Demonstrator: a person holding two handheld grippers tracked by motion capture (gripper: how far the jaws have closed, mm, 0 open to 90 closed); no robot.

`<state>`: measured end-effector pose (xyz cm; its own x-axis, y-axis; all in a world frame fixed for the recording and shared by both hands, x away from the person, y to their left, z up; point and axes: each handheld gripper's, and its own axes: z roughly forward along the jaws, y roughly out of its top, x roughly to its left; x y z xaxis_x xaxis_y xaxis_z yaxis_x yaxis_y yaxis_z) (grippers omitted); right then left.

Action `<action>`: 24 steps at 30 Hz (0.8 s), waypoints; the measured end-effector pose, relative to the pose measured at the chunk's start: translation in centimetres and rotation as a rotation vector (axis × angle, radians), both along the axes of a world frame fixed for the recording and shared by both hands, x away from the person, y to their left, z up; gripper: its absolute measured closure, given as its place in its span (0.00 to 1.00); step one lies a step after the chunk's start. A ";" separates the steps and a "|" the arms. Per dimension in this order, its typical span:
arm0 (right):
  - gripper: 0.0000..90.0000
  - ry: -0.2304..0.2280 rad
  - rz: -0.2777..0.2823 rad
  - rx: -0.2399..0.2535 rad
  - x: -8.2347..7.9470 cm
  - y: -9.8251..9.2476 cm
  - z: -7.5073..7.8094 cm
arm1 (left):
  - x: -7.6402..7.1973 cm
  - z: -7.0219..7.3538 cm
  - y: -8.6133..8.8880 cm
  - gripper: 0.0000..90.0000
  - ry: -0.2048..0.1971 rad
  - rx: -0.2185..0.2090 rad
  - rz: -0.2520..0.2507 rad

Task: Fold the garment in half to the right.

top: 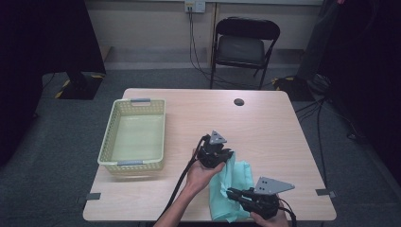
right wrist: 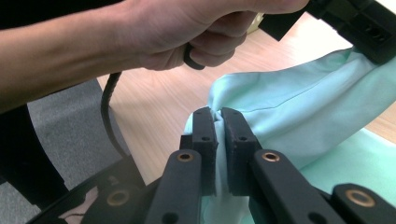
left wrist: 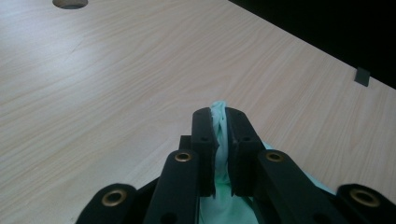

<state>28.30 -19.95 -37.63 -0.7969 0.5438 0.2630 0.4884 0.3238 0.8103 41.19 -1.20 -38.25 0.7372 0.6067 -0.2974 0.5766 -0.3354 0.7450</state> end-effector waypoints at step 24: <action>0.94 0.056 -0.023 -0.105 0.0 -2.7 -3.6 | 0.8 -4.4 -3.3 0.92 0.065 0.035 -0.031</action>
<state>28.27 -22.63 -41.21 -0.7697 0.5885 0.2476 0.5403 0.3938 0.7436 41.96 -4.54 -42.68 0.7356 0.5949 -0.3241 0.6121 -0.3786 0.6942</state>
